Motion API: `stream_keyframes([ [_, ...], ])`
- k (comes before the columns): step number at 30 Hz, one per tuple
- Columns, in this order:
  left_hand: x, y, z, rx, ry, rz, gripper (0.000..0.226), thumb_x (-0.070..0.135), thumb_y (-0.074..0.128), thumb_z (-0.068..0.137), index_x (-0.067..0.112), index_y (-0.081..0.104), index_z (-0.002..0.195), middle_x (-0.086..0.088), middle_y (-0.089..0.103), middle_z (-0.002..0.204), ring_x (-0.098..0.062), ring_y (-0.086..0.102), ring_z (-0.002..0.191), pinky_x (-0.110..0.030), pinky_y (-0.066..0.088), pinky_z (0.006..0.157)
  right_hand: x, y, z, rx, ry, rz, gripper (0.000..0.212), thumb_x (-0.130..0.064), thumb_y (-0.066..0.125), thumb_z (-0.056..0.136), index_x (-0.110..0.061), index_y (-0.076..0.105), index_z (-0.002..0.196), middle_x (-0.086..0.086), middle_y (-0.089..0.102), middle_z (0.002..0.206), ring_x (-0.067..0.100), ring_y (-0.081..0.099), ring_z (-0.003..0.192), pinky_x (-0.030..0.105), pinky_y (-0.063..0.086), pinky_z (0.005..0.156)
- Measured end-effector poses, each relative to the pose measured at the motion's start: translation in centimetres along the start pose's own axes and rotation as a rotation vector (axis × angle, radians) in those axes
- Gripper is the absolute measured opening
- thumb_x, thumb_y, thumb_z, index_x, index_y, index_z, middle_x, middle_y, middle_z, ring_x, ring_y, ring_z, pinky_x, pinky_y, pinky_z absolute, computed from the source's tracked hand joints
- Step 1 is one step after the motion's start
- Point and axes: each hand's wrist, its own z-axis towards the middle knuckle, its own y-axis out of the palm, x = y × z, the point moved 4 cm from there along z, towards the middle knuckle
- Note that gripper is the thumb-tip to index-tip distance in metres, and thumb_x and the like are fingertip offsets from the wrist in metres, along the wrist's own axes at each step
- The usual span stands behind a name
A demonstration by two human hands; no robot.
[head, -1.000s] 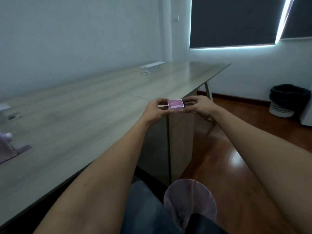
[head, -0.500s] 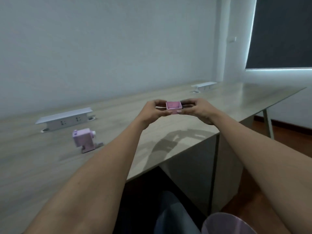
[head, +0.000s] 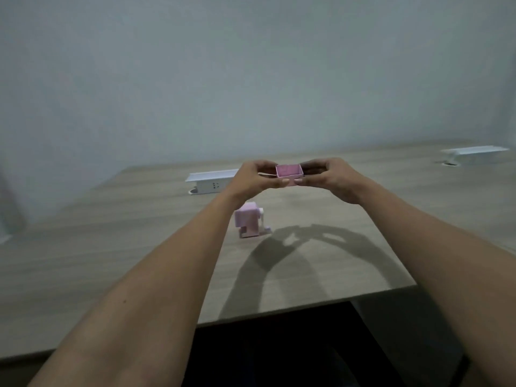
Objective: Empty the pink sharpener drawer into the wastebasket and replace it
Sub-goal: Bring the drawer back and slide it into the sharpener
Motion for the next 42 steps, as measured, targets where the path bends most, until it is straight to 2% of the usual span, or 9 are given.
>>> stream_keyframes([
  [4,-1.5,-4.6,-1.2,0.084,-0.059,0.038,0.052,0.016,0.090,0.074,0.003,0.071,0.120,-0.012,0.077,0.114,-0.020,0.075,0.103,-0.022,0.059,0.087,0.1,4.7,3.1,-0.074,-0.015,0.028,0.047,0.005,0.080,0.078,0.005,0.068,0.124,0.019,0.074,0.117,0.026,0.071,0.113,0.023,0.057,0.094],
  [11,-4.6,-9.8,-3.1,0.173,-0.158,0.050,0.053,0.016,0.090,0.073,0.004,0.070,0.121,-0.010,0.078,0.112,-0.018,0.075,0.100,-0.028,0.057,0.094,1.6,9.7,6.1,-0.155,-0.023,0.008,0.056,-0.002,0.084,0.077,0.004,0.065,0.130,0.015,0.074,0.120,0.021,0.072,0.112,0.025,0.056,0.096],
  [14,-6.1,-11.4,-4.1,0.221,-0.178,0.034,0.052,0.017,0.089,0.074,0.004,0.071,0.120,-0.010,0.078,0.113,-0.015,0.075,0.096,-0.022,0.056,0.088,2.9,10.1,6.4,-0.119,-0.013,-0.058,0.067,-0.011,0.089,0.072,0.001,0.064,0.133,0.010,0.073,0.124,0.017,0.069,0.116,0.030,0.051,0.105],
  [18,-8.4,-13.3,-6.0,0.265,-0.215,0.004,0.049,0.012,0.087,0.076,0.002,0.071,0.121,-0.012,0.077,0.114,-0.013,0.073,0.093,-0.013,0.054,0.078,4.4,9.9,5.8,-0.100,0.005,-0.101,0.063,-0.010,0.089,0.073,-0.002,0.066,0.132,0.007,0.074,0.122,0.013,0.069,0.114,0.024,0.052,0.101],
  [26,-12.7,-13.0,-9.2,0.225,-0.334,-0.009,0.052,0.011,0.088,0.074,0.001,0.070,0.122,-0.015,0.077,0.113,-0.025,0.074,0.104,-0.024,0.056,0.088,6.3,10.0,5.2,-0.136,0.038,-0.093,0.055,-0.010,0.087,0.075,-0.005,0.070,0.127,0.003,0.074,0.122,0.010,0.069,0.115,0.017,0.052,0.092],
  [30,-13.1,-11.3,-9.9,0.204,-0.358,-0.034,0.046,0.008,0.086,0.076,0.001,0.072,0.119,-0.011,0.077,0.108,-0.017,0.072,0.091,-0.017,0.058,0.079,7.2,10.0,5.0,-0.139,0.049,-0.091,0.056,-0.012,0.087,0.075,-0.006,0.069,0.128,0.003,0.075,0.121,0.010,0.069,0.114,0.016,0.051,0.090],
  [34,-13.8,-9.8,-9.7,0.170,-0.399,-0.076,0.042,0.009,0.087,0.075,0.006,0.074,0.115,-0.009,0.079,0.103,-0.016,0.073,0.087,-0.032,0.057,0.087,7.8,10.0,4.7,-0.142,0.059,-0.074,0.057,-0.013,0.086,0.077,-0.005,0.068,0.131,0.004,0.075,0.121,0.007,0.070,0.110,0.012,0.054,0.084],
  [37,-14.5,-9.3,-9.4,0.160,-0.396,-0.129,0.043,0.004,0.086,0.074,0.002,0.074,0.115,-0.011,0.080,0.103,-0.017,0.074,0.086,-0.031,0.059,0.088,8.1,10.1,4.7,-0.147,0.063,-0.064,0.056,-0.014,0.085,0.078,-0.006,0.068,0.131,0.003,0.075,0.120,0.008,0.069,0.112,0.016,0.053,0.091],
  [42,-14.6,-9.2,-9.4,0.147,-0.384,-0.126,0.044,0.002,0.086,0.075,0.001,0.073,0.117,-0.015,0.079,0.108,-0.017,0.075,0.088,-0.029,0.060,0.089,8.5,10.0,4.7,-0.136,0.049,-0.048,0.054,-0.015,0.085,0.079,-0.007,0.069,0.130,0.002,0.075,0.119,0.002,0.069,0.109,0.011,0.053,0.084],
])
